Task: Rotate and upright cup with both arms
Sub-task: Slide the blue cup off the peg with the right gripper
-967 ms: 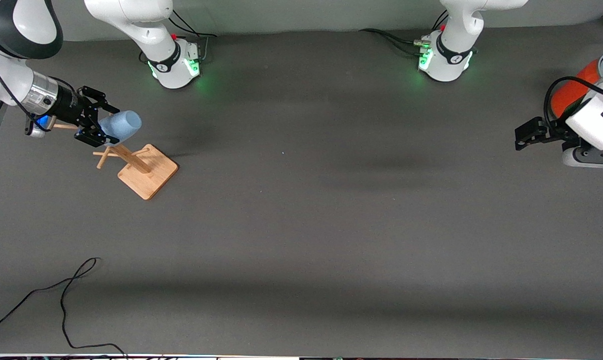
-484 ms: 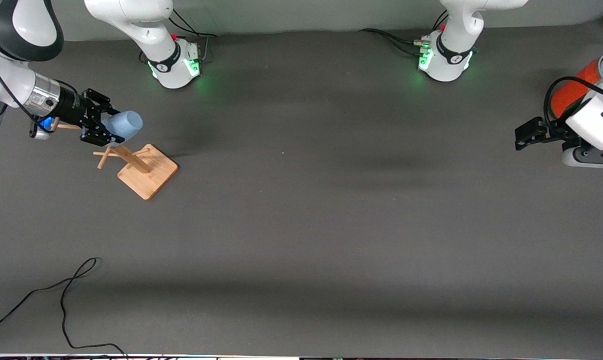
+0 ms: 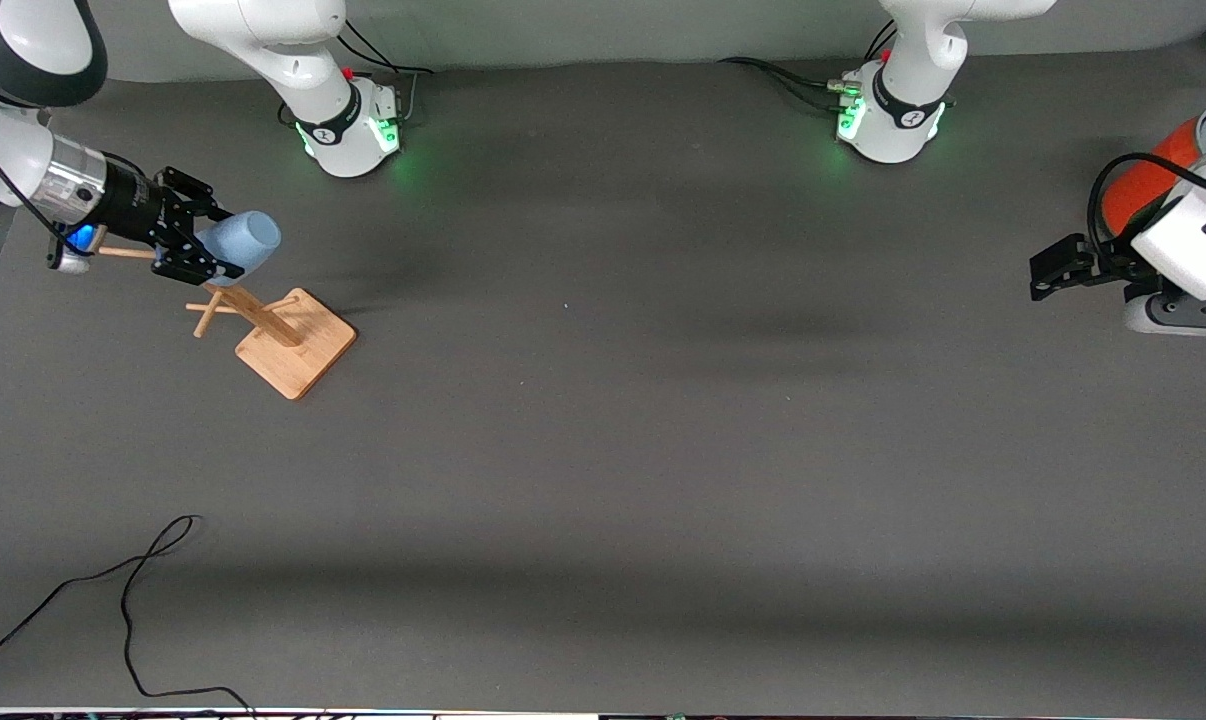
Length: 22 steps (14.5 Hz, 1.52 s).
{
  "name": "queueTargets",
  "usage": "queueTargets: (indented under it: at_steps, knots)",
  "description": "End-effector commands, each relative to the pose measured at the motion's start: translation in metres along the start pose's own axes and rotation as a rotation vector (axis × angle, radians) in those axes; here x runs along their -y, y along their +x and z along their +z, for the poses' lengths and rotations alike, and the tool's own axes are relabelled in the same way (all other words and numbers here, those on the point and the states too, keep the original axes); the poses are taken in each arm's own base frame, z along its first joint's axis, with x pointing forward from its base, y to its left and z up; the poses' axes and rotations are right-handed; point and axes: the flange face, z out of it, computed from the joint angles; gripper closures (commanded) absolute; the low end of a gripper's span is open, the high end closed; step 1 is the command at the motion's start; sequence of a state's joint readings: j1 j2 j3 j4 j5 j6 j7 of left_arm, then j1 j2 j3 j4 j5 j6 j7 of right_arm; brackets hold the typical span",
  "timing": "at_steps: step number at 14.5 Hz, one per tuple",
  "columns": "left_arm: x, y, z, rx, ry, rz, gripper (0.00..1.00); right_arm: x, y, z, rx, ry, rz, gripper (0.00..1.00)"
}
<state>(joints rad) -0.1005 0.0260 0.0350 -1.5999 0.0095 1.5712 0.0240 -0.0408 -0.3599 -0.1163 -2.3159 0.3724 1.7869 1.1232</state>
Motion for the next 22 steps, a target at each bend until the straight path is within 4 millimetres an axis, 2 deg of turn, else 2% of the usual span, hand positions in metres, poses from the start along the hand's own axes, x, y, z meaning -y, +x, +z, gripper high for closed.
queueTargets:
  at_steps: [1,3,7,8,10,13,15,19,22]
  knots:
    - [0.001,0.001,-0.005,-0.005,0.011,0.013,0.0,0.004,-0.023,-0.022,0.038,0.034,0.014,0.52]
    - [0.001,0.001,-0.005,-0.005,0.011,0.013,0.0,0.012,-0.045,-0.024,0.023,0.039,0.023,0.52]
    - [0.001,0.001,-0.005,-0.007,0.011,0.015,0.0,0.032,-0.107,-0.016,0.058,0.079,0.042,0.52]
    - [0.001,0.001,-0.005,-0.007,0.011,0.013,0.0,0.037,-0.128,-0.009,0.063,0.093,0.056,0.52]
    - [0.001,0.001,-0.005,-0.008,0.011,0.013,0.0,0.05,-0.182,0.012,0.065,0.131,0.068,0.52]
    - [0.001,0.001,-0.005,-0.008,0.011,0.013,0.0,0.061,-0.268,0.065,0.007,0.133,-0.009,0.52]
    - [0.001,0.001,-0.005,-0.008,0.011,0.013,0.0,0.063,-0.309,0.106,-0.013,0.148,-0.016,0.52]
    - [0.001,0.001,-0.005,-0.008,0.011,0.013,0.0,0.06,-0.365,0.199,-0.13,0.154,-0.013,0.52]
    - [0.001,0.001,-0.004,-0.007,0.011,0.015,0.0,0.071,-0.394,0.258,-0.193,0.113,-0.016,0.52]
